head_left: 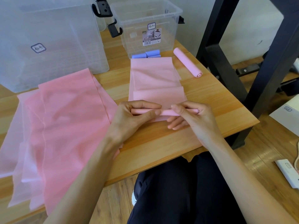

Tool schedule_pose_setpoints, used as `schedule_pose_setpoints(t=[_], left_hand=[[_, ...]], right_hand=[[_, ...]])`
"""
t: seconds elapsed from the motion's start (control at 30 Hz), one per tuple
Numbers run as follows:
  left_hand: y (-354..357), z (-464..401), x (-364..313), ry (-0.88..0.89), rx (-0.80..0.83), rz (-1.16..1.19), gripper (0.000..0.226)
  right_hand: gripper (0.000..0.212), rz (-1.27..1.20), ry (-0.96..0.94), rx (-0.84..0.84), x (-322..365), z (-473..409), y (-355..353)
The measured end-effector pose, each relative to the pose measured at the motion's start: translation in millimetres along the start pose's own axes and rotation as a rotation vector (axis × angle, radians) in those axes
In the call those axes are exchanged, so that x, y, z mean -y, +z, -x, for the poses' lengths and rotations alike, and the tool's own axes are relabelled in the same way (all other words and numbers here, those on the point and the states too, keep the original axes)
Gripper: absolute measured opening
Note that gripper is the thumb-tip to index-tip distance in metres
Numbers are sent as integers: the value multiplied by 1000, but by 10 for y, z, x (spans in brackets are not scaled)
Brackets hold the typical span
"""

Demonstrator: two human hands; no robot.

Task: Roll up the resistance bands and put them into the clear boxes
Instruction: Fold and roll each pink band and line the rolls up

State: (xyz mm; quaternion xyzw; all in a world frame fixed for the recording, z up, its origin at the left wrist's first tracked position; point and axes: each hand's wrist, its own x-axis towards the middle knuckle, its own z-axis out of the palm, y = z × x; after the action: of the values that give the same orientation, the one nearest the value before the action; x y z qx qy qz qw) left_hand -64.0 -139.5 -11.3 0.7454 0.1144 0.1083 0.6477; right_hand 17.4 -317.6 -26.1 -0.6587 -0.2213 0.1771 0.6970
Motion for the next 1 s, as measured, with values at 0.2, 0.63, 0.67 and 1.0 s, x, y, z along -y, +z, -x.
schedule_pose_setpoints(t=[0.2, 0.63, 0.67, 1.0], left_hand=[[24, -2, -1, -40, -16, 68, 10], [20, 7, 4, -59, 35, 125, 15], [20, 7, 7, -52, 25, 122, 12], [18, 5, 19, -8, -13, 60, 15]], right_hand=[[14, 15, -21, 7, 0, 2, -2], [15, -30, -12, 7, 11, 14, -17], [17, -25, -11, 19, 12, 12, -13], [13, 7, -24, -21, 1, 19, 4]])
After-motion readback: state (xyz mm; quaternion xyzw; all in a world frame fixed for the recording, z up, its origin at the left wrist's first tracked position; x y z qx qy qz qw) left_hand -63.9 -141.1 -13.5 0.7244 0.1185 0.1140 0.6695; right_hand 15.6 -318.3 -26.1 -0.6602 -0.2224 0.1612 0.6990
